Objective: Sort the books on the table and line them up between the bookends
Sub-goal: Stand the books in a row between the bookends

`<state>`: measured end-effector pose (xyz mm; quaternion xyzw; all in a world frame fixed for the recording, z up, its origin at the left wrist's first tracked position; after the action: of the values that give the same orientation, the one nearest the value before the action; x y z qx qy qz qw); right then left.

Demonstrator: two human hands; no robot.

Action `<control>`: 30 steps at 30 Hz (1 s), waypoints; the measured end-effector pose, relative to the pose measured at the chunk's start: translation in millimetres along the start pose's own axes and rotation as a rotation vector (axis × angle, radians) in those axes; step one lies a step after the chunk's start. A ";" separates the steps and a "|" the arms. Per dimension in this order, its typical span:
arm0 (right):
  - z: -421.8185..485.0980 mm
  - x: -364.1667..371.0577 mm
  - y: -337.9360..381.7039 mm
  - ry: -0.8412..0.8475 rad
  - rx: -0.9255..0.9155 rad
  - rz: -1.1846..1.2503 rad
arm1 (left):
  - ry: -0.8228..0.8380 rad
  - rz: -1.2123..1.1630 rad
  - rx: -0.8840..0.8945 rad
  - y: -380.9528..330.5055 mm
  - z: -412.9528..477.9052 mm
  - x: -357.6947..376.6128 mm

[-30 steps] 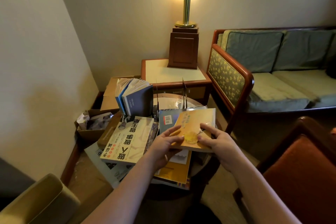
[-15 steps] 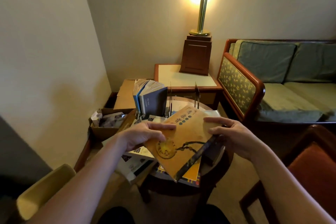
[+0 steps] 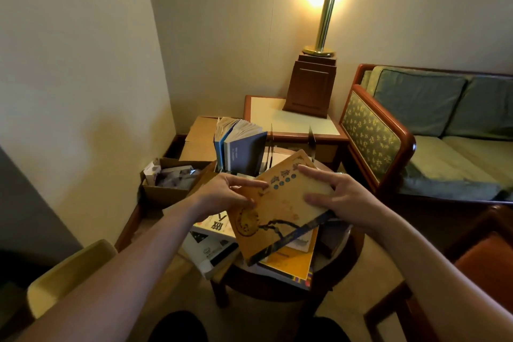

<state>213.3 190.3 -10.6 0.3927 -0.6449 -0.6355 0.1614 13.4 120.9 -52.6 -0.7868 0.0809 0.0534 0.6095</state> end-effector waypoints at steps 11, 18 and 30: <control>41.7 -5.3 20.5 -0.294 -0.151 -0.399 | -0.462 0.679 -0.006 46.2 16.4 -52.1; 91.4 7.0 59.4 -0.395 -0.250 -0.535 | -0.391 0.961 -0.096 76.3 54.0 -67.6; 196.0 12.9 82.3 -0.484 -0.276 -0.765 | -0.369 1.115 -0.065 122.4 72.2 -66.9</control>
<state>41.6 307.4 36.0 0.4176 -0.3826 -0.8023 -0.1885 -74.7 165.0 -174.9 -0.6216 0.3734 0.5044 0.4688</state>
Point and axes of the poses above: each hand's wrist, its own z-axis towards the middle knuckle, its own x-axis out of the palm, y = z × x, the point moved 10 cm from there along z, towards the middle knuckle, and after that the axes turned 1 degree about -x, right-handed, at the moved point
